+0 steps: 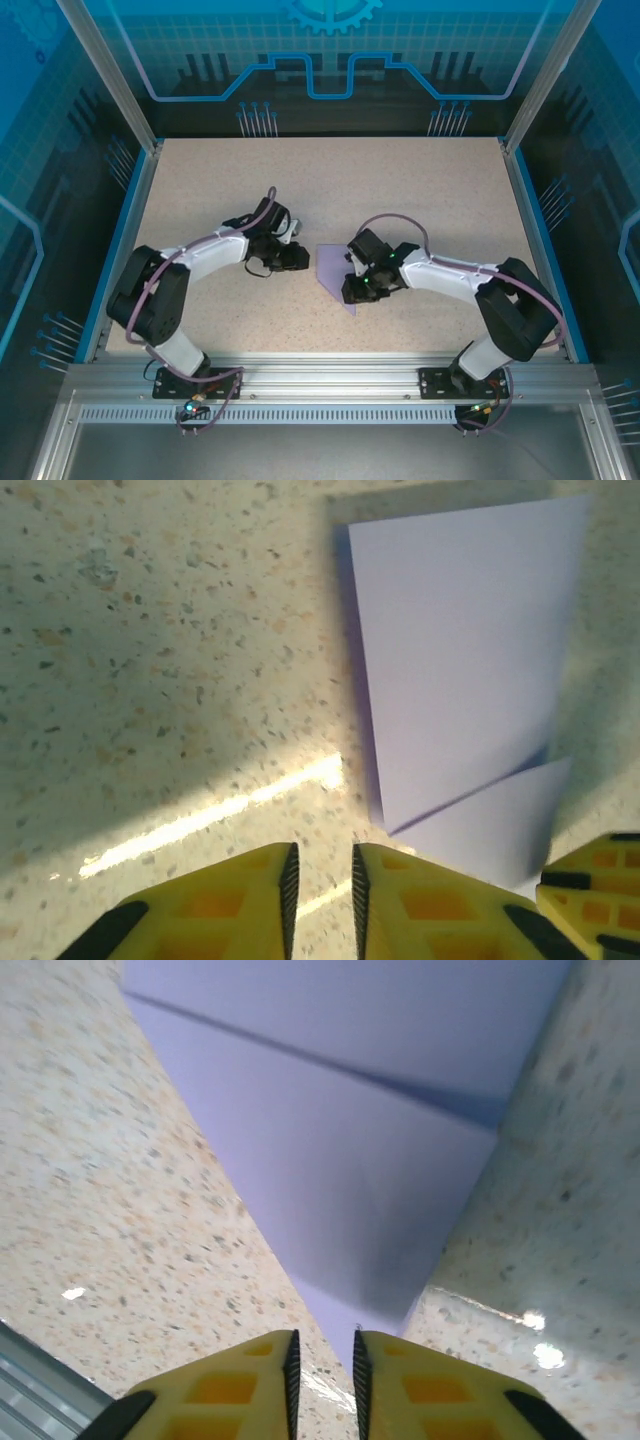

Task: Fold a paper plane with a square sheet of paper (fold left side to right side)
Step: Fold the paper at the center of the table, then fourth fold the wing at the center of the table.

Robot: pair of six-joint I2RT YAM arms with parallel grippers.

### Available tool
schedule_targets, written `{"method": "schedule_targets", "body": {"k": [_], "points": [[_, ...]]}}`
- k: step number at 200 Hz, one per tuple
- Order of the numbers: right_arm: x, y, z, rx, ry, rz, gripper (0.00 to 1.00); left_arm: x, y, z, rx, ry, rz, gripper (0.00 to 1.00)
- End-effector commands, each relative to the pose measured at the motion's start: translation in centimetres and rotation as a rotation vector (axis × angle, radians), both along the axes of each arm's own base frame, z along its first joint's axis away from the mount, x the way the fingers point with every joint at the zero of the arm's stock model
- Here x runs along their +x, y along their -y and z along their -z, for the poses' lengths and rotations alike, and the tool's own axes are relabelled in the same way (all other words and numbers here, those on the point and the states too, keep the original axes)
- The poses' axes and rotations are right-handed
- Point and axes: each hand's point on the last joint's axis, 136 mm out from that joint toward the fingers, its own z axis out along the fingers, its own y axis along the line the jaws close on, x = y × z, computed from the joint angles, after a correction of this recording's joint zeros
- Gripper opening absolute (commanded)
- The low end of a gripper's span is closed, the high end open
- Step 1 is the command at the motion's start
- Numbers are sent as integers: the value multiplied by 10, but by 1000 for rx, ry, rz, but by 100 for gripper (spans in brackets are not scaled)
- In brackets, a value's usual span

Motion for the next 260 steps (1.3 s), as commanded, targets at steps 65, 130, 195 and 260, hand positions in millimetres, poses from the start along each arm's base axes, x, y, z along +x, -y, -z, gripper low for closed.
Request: {"method": "schedule_targets", "body": {"k": [65, 130, 195, 260], "points": [[30, 13, -27, 1, 210, -151, 39, -31, 32, 0, -260, -124, -77, 56], [13, 21, -30, -3, 287, -148, 45, -22, 56, 12, -271, -157, -51, 55], [-8, 20, -22, -20, 341, -173, 49, -13, 70, 19, -288, -184, -34, 42], [-11, -3, -7, -135, 420, -250, 51, -10, 71, -7, -311, -141, -35, 25]]}}
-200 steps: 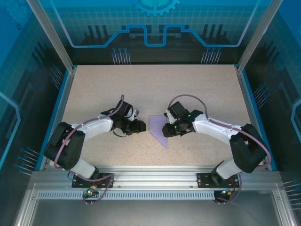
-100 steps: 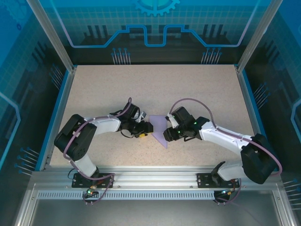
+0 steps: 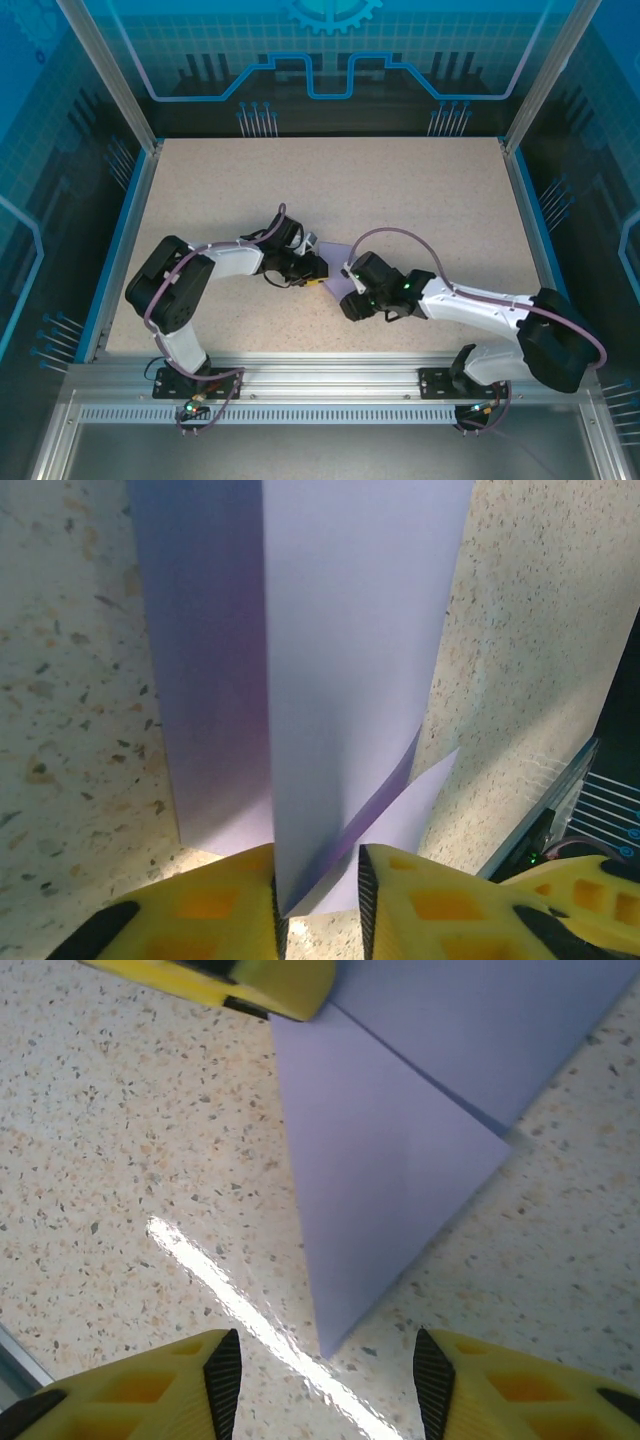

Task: Fold a paper plane with a square sheet of paper (fold left side to right side)
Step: Fourth fold the wing at the center of the table.

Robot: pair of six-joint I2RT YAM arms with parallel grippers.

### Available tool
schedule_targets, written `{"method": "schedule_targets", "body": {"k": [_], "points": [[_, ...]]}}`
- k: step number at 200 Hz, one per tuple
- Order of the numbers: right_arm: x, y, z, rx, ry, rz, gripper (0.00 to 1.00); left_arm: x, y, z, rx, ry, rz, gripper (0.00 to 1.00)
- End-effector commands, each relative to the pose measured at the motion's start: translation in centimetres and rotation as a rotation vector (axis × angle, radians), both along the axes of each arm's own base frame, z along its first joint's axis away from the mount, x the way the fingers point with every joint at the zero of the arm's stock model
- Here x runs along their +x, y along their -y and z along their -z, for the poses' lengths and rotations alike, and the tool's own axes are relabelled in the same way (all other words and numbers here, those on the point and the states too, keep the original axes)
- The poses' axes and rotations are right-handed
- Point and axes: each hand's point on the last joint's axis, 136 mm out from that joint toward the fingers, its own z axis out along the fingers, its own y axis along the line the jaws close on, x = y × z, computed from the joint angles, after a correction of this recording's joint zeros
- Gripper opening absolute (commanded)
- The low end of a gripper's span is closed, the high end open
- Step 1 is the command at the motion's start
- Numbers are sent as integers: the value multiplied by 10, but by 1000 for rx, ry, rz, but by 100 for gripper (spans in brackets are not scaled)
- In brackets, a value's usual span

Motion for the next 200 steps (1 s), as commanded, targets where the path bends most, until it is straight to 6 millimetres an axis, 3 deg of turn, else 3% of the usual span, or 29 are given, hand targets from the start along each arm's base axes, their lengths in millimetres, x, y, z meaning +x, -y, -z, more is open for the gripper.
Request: {"method": "schedule_targets", "body": {"k": [1, 30, 94, 146, 200], "points": [[12, -8, 1, -42, 64, 15, 51, 5, 9, -30, -50, 48, 16, 25], [17, -17, 8, -82, 81, 2, 51, 3, 9, -33, -44, 27, 11, 19], [21, -20, 20, -139, 98, -3, 49, 4, 14, -36, -43, 19, 12, 19], [25, -18, 25, -166, 102, 12, 44, 5, 14, -41, -40, 26, 8, 31], [21, -16, 32, -180, 82, 10, 27, 5, 9, -47, -16, 45, 2, 36]]}}
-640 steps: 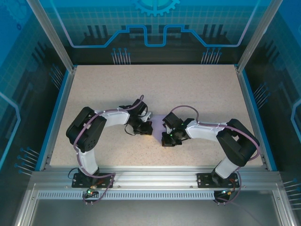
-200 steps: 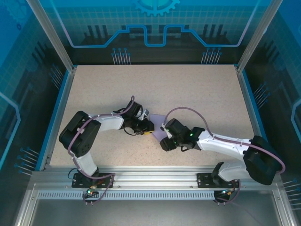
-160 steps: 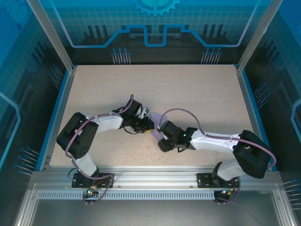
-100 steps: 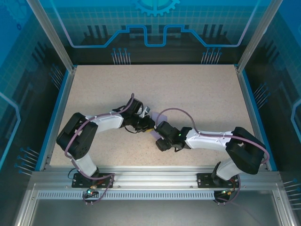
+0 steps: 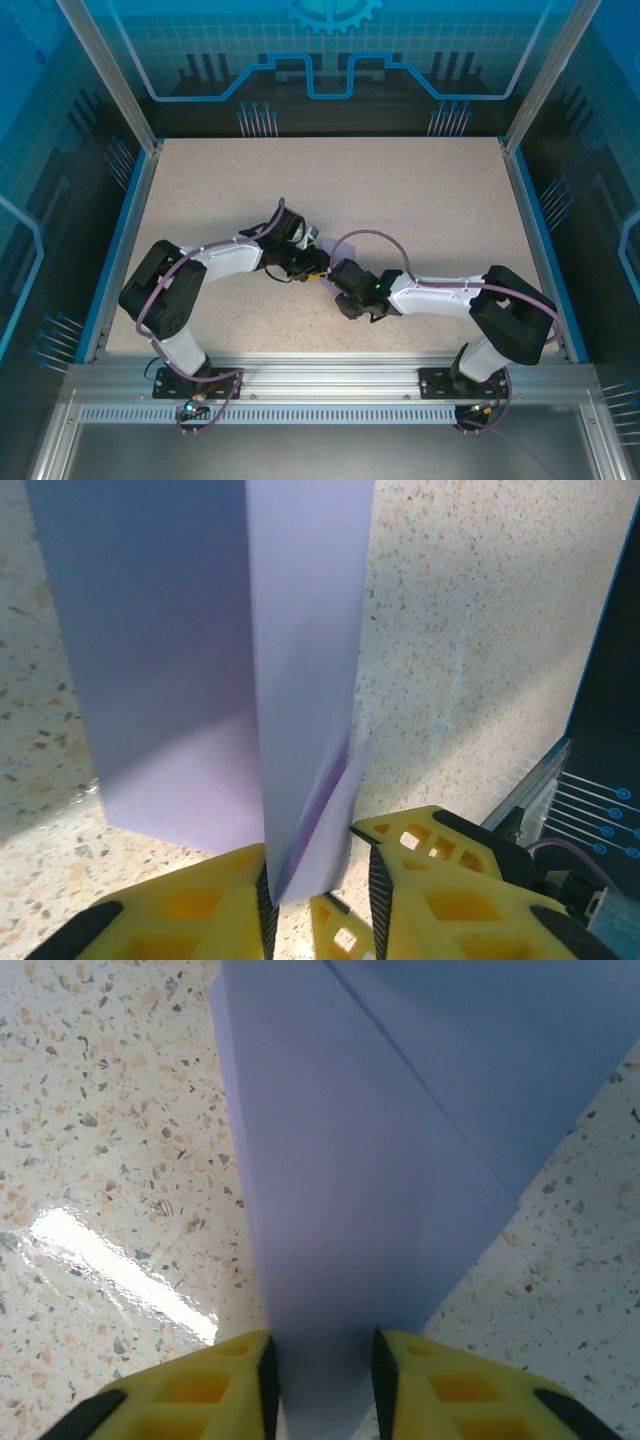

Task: Fold a paper plane with a square sheet of paper (fold left side to right side)
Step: Fourth fold the wing at the center of the table.

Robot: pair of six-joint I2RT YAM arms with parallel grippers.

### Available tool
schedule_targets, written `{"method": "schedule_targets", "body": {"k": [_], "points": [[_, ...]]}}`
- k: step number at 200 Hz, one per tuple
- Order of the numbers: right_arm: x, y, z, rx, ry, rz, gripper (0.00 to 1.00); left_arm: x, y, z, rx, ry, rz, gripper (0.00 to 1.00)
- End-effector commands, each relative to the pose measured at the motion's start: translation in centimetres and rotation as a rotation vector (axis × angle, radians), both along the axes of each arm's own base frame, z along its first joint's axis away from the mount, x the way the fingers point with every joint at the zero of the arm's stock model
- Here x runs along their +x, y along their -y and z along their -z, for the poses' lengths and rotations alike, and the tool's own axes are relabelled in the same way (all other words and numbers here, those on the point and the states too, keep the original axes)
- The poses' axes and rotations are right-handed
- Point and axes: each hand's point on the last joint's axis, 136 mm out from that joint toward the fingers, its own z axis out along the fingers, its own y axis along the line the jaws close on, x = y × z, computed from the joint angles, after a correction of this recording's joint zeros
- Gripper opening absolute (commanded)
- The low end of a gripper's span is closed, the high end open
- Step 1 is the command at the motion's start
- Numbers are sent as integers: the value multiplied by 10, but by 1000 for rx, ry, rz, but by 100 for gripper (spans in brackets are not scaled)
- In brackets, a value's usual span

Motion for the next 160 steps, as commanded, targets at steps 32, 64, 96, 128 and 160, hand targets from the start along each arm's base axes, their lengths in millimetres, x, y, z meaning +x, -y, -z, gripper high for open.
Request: {"method": "schedule_targets", "body": {"k": [32, 64, 96, 128, 160], "points": [[-2, -5, 0, 4, 3, -4, 18, 1, -1, -25, 6, 53, 12, 43], [-5, -4, 2, 26, -16, 3, 9, 0, -11, -34, 27, 80, -6, 53], [-8, -8, 0, 106, -48, 14, 4, 0, -33, -45, 43, 109, -54, 64], [-9, -10, -6, 212, -75, 28, 2, -3, -57, -44, 73, 115, -114, 68], [-9, -7, -13, 324, -102, 47, 2, -9, -54, -28, 58, 66, -107, 54]]}}
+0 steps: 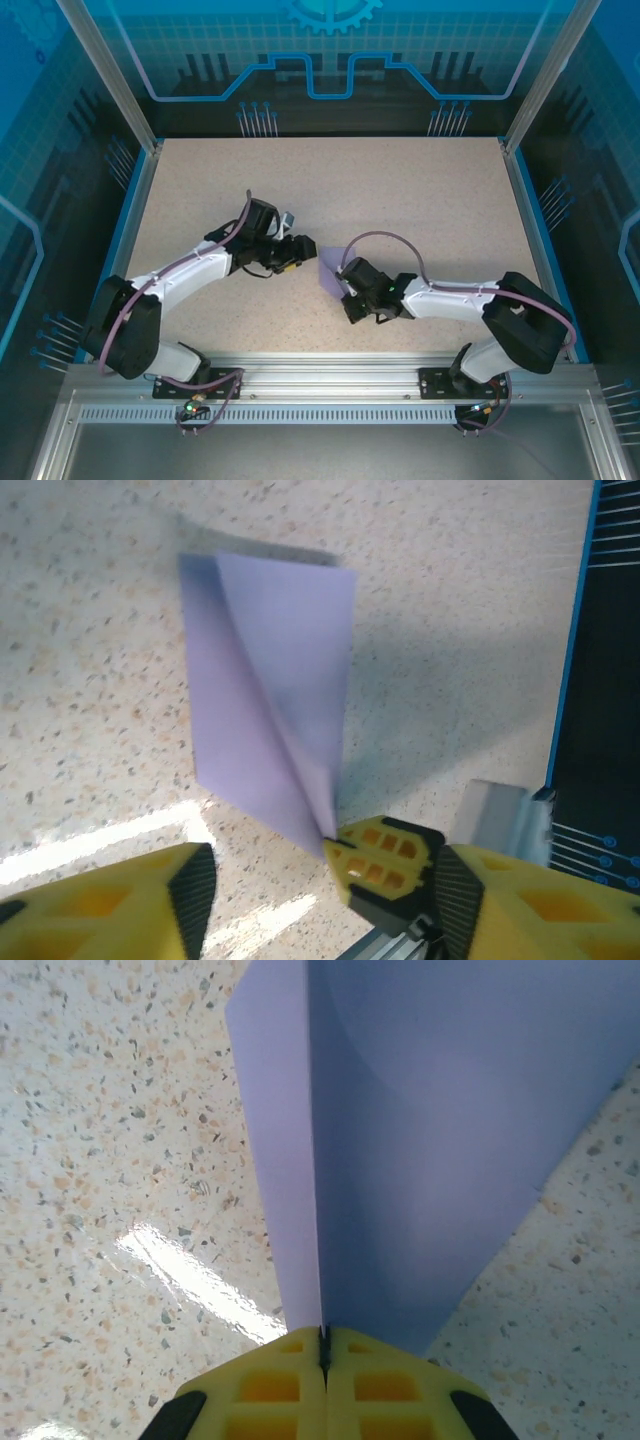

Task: Fold a paper plane with a square sheet of paper (fold left side to right side)
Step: Fourth fold the wing at the center of the table.

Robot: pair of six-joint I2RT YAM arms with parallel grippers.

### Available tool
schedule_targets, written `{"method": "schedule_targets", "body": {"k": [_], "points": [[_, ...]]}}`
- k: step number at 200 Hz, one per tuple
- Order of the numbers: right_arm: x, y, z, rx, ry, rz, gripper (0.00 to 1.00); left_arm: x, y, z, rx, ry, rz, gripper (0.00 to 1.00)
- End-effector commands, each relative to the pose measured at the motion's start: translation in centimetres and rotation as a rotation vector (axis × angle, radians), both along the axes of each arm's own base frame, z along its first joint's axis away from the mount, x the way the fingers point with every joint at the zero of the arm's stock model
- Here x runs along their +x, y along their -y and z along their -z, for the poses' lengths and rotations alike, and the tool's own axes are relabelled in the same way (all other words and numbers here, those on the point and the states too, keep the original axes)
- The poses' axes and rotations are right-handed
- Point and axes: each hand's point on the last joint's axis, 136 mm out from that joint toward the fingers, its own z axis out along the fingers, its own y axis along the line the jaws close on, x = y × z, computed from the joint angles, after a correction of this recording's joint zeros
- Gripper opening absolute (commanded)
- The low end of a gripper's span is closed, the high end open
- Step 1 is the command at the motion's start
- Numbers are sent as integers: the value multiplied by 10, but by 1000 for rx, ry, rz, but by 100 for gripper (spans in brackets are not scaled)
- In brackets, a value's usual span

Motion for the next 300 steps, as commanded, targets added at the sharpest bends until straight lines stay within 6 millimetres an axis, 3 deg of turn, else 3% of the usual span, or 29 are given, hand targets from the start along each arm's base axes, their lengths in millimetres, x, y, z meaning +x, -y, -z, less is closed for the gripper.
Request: {"method": "schedule_targets", "body": {"k": [1, 25, 81, 145, 209, 300], "points": [[-1, -8, -11, 136, -29, 11, 2, -13, -4, 23, 24, -66, 15, 54], [-2, -4, -13, 184, -52, 24, 2, -12, 8, 33, -6, -93, 40, 49], [-5, 2, -3, 224, -107, 48, 2, -8, 45, 46, 0, -113, 122, 50], [-4, 5, 1, 233, -124, 67, 2, 3, 62, 65, 19, -154, 124, 50], [-4, 7, 7, 237, -148, 83, 2, 8, 68, 76, 38, -181, 124, 51], [-4, 6, 10, 249, -171, 84, 6, 5, 62, 98, 106, -244, 104, 53]]}}
